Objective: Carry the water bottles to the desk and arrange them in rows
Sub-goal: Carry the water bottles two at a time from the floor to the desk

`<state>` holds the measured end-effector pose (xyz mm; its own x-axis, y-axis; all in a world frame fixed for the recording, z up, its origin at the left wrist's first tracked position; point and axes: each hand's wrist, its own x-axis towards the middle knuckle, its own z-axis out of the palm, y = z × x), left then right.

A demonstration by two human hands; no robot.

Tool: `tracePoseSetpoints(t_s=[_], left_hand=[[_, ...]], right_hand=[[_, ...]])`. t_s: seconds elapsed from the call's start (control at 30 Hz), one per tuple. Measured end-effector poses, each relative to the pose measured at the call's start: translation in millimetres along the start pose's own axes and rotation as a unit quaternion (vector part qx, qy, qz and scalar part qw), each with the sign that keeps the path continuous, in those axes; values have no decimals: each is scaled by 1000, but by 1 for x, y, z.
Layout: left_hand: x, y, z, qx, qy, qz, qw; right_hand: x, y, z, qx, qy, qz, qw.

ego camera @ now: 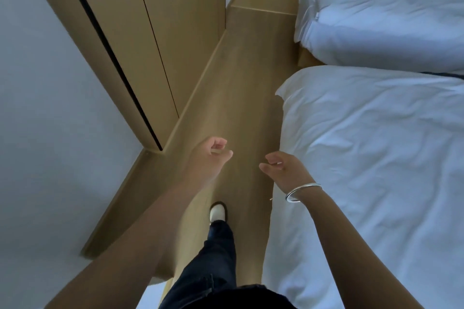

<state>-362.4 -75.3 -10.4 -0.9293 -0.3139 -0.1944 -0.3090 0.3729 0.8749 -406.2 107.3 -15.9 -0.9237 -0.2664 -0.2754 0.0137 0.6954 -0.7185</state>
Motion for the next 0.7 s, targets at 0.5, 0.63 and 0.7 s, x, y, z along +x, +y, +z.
tracePoseSetpoints(t_s=[0.5,0.63,0.7], left_hand=[[314,95,-8,-17,-18,10,1000],[369,105,-1,-16,-20,5,1000],[398,111,5,-16,-13,5,1000]], right_hand=[[283,-74,-82,17,57,32,998],[335,-75,-94,28,53,44,997],[364,-74,-104,35,52,47,997]])
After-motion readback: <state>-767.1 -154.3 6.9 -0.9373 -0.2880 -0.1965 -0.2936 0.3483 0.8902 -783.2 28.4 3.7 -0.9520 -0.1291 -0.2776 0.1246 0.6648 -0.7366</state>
